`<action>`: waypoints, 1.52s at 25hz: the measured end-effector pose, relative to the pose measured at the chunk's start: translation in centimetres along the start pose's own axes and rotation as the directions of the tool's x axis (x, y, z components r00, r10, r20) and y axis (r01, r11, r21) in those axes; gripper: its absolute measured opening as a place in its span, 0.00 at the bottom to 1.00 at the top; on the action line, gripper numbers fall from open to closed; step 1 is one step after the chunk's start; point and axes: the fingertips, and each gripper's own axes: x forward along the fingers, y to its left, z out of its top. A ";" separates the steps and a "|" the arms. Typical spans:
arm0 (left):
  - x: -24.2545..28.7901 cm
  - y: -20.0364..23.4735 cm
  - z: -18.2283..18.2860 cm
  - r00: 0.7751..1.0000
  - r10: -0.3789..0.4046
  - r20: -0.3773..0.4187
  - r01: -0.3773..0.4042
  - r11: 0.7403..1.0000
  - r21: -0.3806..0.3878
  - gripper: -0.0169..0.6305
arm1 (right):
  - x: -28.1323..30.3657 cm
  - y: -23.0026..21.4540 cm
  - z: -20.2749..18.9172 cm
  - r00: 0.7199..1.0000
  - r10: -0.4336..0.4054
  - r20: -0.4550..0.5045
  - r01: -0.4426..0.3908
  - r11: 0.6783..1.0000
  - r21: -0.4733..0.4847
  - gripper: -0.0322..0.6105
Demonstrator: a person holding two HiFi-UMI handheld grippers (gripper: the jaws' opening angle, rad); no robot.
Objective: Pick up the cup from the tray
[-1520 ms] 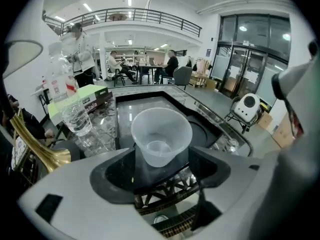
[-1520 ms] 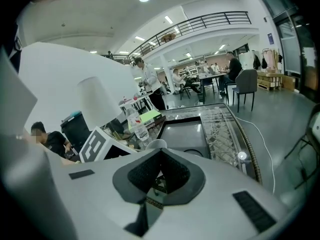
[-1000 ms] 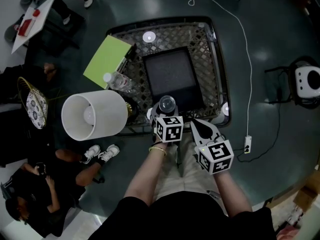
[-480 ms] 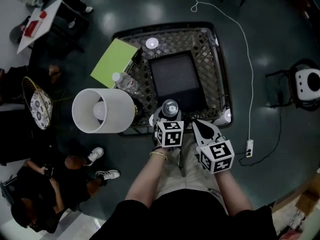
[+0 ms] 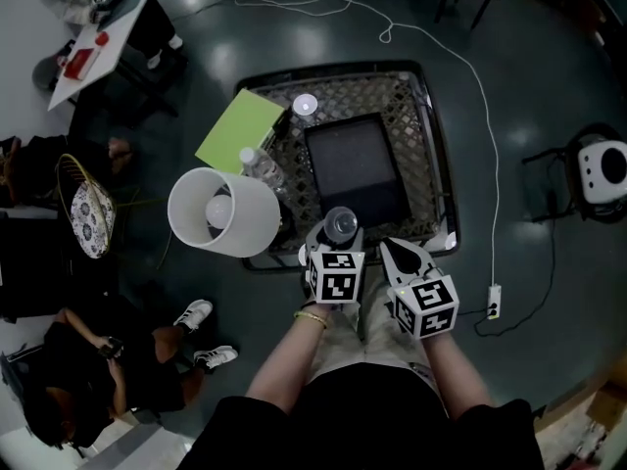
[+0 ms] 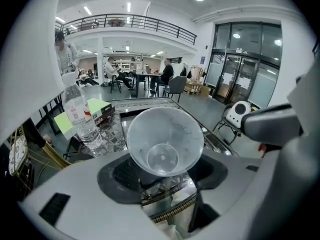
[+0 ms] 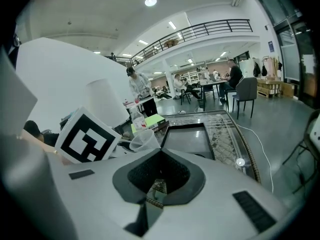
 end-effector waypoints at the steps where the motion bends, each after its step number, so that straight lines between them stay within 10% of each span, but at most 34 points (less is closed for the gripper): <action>1: -0.5 -0.2 0.2 1.000 -0.008 0.007 0.008 1.000 0.005 0.45 | -0.1 0.1 0.1 1.000 -0.001 0.005 0.001 1.000 -0.001 0.07; 38: -12.1 -2.2 2.4 0.979 -0.143 0.145 0.148 0.989 -0.021 0.45 | -3.6 5.0 1.4 0.996 0.028 0.083 -0.017 0.991 -0.130 0.07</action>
